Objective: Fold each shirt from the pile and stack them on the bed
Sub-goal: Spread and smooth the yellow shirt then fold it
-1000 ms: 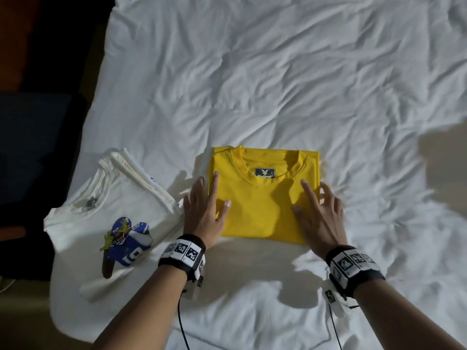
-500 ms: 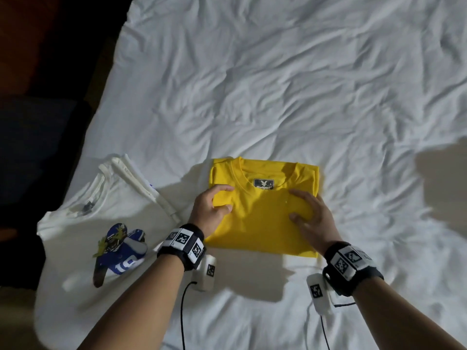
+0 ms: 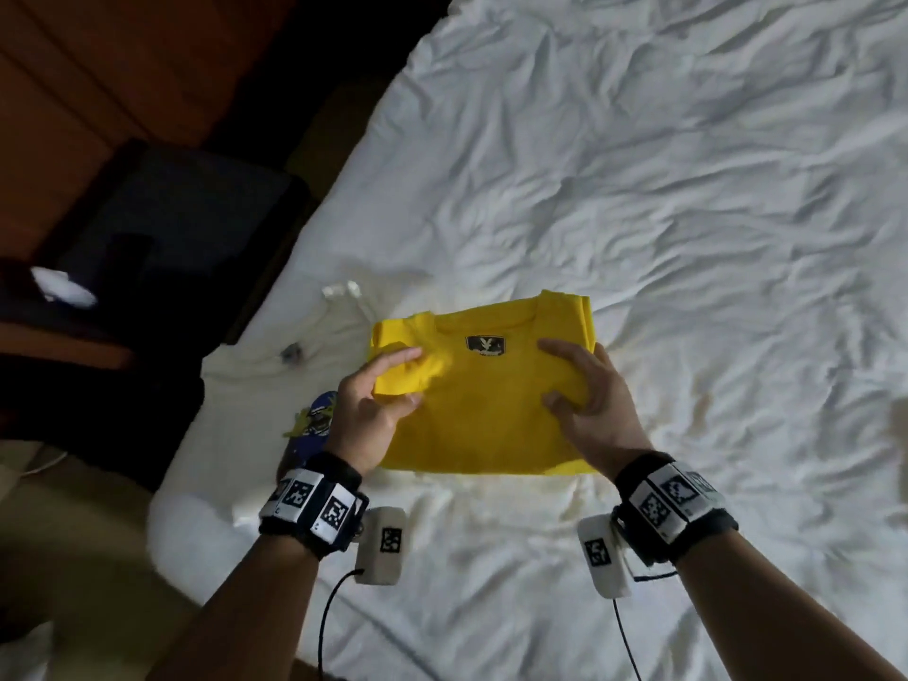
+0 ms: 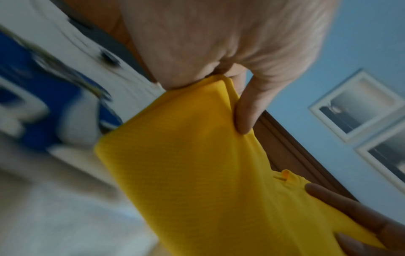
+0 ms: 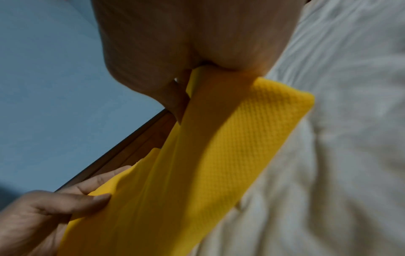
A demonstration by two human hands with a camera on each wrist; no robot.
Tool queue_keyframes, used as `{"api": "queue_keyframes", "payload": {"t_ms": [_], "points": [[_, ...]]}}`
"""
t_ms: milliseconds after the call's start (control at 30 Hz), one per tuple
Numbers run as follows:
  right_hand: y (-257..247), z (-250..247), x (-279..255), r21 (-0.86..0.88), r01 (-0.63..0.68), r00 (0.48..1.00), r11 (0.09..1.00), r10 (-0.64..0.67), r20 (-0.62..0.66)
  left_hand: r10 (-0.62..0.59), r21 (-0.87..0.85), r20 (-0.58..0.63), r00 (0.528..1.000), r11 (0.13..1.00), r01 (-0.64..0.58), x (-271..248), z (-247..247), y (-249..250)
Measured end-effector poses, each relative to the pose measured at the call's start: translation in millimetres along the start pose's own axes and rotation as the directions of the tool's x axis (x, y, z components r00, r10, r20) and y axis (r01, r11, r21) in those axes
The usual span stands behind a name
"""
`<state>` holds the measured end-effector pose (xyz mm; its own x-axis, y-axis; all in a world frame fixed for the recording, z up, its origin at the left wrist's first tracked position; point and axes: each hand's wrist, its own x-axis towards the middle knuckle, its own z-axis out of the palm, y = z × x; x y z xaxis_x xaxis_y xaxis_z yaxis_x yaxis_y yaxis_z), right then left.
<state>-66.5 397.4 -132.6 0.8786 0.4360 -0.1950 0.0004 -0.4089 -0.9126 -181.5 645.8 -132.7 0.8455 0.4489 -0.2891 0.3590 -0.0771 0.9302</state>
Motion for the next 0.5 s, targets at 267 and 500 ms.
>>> {"api": "queue_keyframes", "payload": {"t_ms": [267,500], "points": [[-74,122,54,-0.062,0.041,0.958,0.997,-0.022,0.287,-0.164,-0.197,-0.319,0.933,0.975,0.104,-22,-126,-27],[-68,196,94,-0.184,0.025,0.921,0.983,0.049,0.387,-0.323,-0.335,-0.425,0.846,0.924,0.185,-13,-173,-82]]}}
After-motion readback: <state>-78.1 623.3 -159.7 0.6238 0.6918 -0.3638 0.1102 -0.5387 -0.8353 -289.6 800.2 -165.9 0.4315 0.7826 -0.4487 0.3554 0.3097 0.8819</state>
